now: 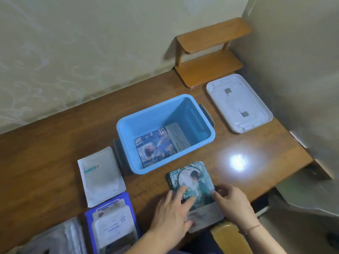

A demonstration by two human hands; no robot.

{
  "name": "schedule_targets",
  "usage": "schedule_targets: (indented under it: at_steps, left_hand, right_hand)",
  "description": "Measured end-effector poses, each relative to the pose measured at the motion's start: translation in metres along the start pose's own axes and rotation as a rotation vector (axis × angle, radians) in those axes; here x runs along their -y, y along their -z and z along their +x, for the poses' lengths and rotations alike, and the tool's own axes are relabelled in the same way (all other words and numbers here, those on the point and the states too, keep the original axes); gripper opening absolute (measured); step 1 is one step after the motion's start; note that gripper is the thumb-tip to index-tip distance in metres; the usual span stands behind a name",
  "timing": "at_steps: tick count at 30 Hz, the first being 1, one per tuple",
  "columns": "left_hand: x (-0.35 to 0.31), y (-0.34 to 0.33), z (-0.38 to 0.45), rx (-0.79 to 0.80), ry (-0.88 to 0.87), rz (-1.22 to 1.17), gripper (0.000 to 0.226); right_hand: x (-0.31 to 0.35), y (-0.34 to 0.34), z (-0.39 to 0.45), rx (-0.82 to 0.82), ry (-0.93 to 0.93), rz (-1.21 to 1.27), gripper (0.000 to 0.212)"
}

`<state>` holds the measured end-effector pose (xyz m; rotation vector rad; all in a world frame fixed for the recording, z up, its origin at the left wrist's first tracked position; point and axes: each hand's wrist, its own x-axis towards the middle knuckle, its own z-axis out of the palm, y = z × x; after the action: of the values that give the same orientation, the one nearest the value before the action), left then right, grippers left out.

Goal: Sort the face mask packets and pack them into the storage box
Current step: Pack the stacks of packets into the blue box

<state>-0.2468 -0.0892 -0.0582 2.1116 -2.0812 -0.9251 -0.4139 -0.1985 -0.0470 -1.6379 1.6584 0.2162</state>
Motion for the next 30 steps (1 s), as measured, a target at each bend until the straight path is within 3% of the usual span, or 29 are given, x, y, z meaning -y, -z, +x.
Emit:
schedule_targets:
  at_steps: [2, 5, 11, 17, 19, 22, 24, 26, 28, 30]
  left_hand:
    - [-0.002, -0.007, -0.001, -0.010, 0.033, 0.011, 0.064]
    - [0.001, -0.020, -0.003, -0.125, 0.003, -0.011, 0.070]
    - [0.006, -0.035, -0.007, -0.270, -0.018, 0.007, 0.075]
    - [0.008, -0.036, -0.013, -0.208, -0.044, -0.117, 0.067]
    - [0.006, -0.035, -0.018, -0.232, 0.032, -0.346, 0.073]
    - [-0.006, -0.023, -0.020, -0.432, 0.356, -1.003, 0.088]
    - [-0.013, -0.008, -0.015, -0.371, 0.530, -1.497, 0.088]
    - [-0.017, 0.009, -0.010, -0.196, 0.480, -1.878, 0.074]
    - [-0.022, 0.023, -0.009, -0.085, 0.411, -1.984, 0.054]
    - [-0.026, 0.030, -0.010, -0.119, 0.437, -1.964, 0.047]
  right_hand:
    - [0.003, -0.006, -0.001, -0.023, -0.028, 0.011, 0.017]
    - [0.009, -0.013, -0.003, 0.001, -0.038, 0.063, 0.021]
    - [0.003, -0.019, -0.011, 0.035, 0.071, 0.224, 0.018]
    - [-0.007, -0.013, -0.016, 0.218, 0.064, 0.605, 0.018]
    - [-0.013, -0.012, -0.019, 0.273, 0.072, 0.662, 0.015]
    - [-0.018, -0.006, -0.026, 0.325, 0.072, 0.805, 0.024]
    - [-0.019, -0.002, -0.032, 0.377, 0.073, 0.953, 0.033]
    - [-0.016, -0.002, -0.039, 0.432, 0.075, 1.080, 0.032]
    - [-0.007, -0.004, -0.046, 0.459, 0.113, 1.109, 0.037]
    - [0.003, -0.009, -0.051, 0.407, 0.185, 1.016, 0.036]
